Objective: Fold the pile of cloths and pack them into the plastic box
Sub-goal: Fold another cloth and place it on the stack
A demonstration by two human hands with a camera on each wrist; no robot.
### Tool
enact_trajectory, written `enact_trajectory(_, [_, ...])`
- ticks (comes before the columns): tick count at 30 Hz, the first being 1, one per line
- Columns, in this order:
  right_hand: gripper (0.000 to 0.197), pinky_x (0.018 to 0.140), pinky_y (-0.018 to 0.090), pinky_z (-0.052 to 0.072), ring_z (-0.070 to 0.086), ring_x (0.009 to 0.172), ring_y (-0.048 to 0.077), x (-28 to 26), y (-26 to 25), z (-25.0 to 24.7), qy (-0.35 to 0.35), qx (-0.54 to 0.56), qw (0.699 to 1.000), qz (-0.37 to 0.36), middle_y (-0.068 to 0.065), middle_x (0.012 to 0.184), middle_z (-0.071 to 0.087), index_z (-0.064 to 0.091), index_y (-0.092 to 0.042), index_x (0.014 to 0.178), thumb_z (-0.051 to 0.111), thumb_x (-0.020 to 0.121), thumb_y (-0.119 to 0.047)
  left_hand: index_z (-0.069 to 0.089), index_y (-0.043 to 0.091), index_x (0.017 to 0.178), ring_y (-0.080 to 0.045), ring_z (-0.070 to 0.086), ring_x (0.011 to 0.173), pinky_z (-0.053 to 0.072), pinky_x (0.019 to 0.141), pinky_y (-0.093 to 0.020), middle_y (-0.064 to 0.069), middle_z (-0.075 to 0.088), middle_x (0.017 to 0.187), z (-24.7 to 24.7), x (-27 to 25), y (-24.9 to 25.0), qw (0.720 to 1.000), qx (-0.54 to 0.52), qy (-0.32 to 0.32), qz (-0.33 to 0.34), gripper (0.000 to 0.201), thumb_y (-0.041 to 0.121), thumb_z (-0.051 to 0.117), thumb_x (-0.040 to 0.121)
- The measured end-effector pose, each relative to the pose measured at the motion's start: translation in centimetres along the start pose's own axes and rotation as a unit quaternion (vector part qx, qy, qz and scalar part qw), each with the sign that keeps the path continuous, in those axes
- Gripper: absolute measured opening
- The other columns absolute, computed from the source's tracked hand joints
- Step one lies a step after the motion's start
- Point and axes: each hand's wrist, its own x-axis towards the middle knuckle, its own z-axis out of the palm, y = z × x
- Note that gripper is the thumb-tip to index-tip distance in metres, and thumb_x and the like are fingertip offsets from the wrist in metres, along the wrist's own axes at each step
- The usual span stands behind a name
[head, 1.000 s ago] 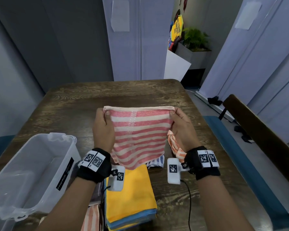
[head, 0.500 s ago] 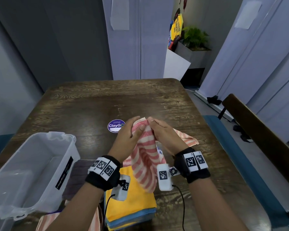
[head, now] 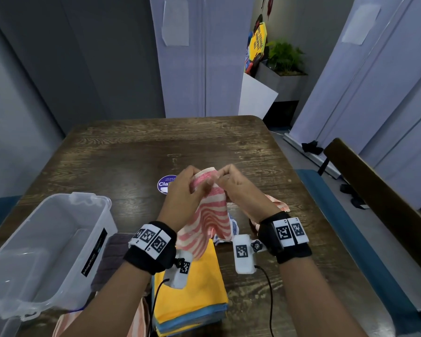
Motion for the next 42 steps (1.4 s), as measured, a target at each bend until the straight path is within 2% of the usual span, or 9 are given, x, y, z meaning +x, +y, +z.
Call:
enact_trajectory(3, [0.042,0.069,0.031,0.054,0.07,0.077,0.02,-0.1,0.4,0.2,-0.021,0.043,0.999,-0.007,0.007,0.087,0.074,0.041,-0.009,0.115,0.072,0.091,-0.024,0.057,0.019,0.088,-0.012,0.064,0.067,0.056,0.06,-0.034,-0.007,0.066,0.079,-0.2,0.3,0.6,0.999,-0.004,0.035,0.002,0.023,0.04,0.065,0.096])
enact_trajectory(5, [0.046,0.07,0.032,0.056,0.072,0.079,0.021,-0.2,0.9,0.3,-0.04,0.036,0.999,-0.006,0.007,0.089,0.076,0.039,-0.008,0.115,0.076,0.087,-0.014,0.057,0.016,0.089,-0.001,0.056,0.062,0.047,0.056,-0.018,-0.002,0.064,0.077,-0.7,0.6,1.0,0.997,0.034,0.06,0.017,0.023,0.036,0.062,0.098])
enact_trajectory(10, [0.04,0.086,0.056,0.058,0.072,0.098,0.033,0.2,3.5,0.3,-0.032,-0.103,0.994,0.016,0.011,0.108,0.072,0.052,-0.017,0.116,0.075,0.086,-0.026,0.052,0.016,0.091,-0.001,0.047,0.057,0.042,0.052,-0.014,0.007,0.054,0.072,-2.2,1.6,2.6,0.992,0.036,0.108,0.05,0.023,0.036,0.053,0.103])
enact_trajectory(15, [0.02,0.095,0.047,0.055,0.068,0.106,0.013,0.2,5.1,-0.9,-0.016,-0.245,0.969,0.019,-0.006,0.112,0.071,0.064,-0.023,0.118,0.055,0.1,-0.018,0.049,0.01,0.093,0.008,0.047,0.065,0.038,0.06,-0.007,0.012,0.05,0.078,-5.1,2.7,3.9,0.967,0.045,0.237,0.079,0.024,0.03,0.048,0.106])
enact_trajectory(18, [0.02,0.093,0.048,0.057,0.071,0.1,0.015,-0.2,5.4,-1.4,-0.016,-0.238,0.971,0.034,-0.002,0.106,0.074,0.068,-0.02,0.109,0.05,0.104,-0.014,0.049,0.011,0.096,0.009,0.047,0.068,0.038,0.061,-0.008,0.013,0.05,0.08,-6.6,3.2,3.3,0.958,0.049,0.274,0.066,0.023,0.031,0.046,0.106])
enact_trajectory(26, [0.03,0.099,0.037,0.054,0.069,0.108,0.025,-2.4,2.6,-0.5,-0.045,0.04,0.997,0.049,0.007,0.111,0.074,0.07,-0.018,0.116,0.042,0.108,-0.027,0.045,0.018,0.096,0.003,0.048,0.072,0.04,0.065,-0.015,0.016,0.05,0.082,-8.4,3.5,1.7,0.947,0.032,0.319,0.013,0.02,0.035,0.045,0.105])
enact_trajectory(32, [0.032,0.094,0.029,0.054,0.068,0.11,0.02,-1.6,4.0,-0.8,-0.083,-0.02,0.994,0.07,0.009,0.123,0.071,0.064,-0.007,0.131,0.045,0.107,-0.017,0.058,0.018,0.103,-0.003,0.057,0.09,0.046,0.082,-0.019,0.013,0.06,0.095,-8.3,3.5,1.1,0.948,0.019,0.318,0.017,0.018,0.032,0.046,0.105])
enact_trajectory(37, [0.023,0.087,0.035,0.055,0.07,0.097,0.027,-1.2,4.8,-0.7,-0.025,0.03,0.999,-0.002,0.02,0.109,0.071,0.056,0.002,0.111,0.052,0.105,-0.02,0.055,0.021,0.099,-0.004,0.056,0.087,0.049,0.083,-0.027,0.015,0.058,0.091,-8.8,4.4,0.9,0.938,0.015,0.347,0.004,0.015,0.031,0.046,0.104])
enact_trajectory(42, [0.009,0.076,0.033,0.057,0.067,0.078,0.021,-1.1,4.7,-1.3,0.09,0.161,0.979,-0.084,0.013,0.089,0.071,0.056,-0.009,0.092,0.055,0.101,-0.011,0.053,0.018,0.099,-0.009,0.056,0.089,0.048,0.083,-0.03,0.007,0.059,0.096,-9.0,4.6,0.0,0.936,0.003,0.352,-0.025,0.017,0.032,0.046,0.104])
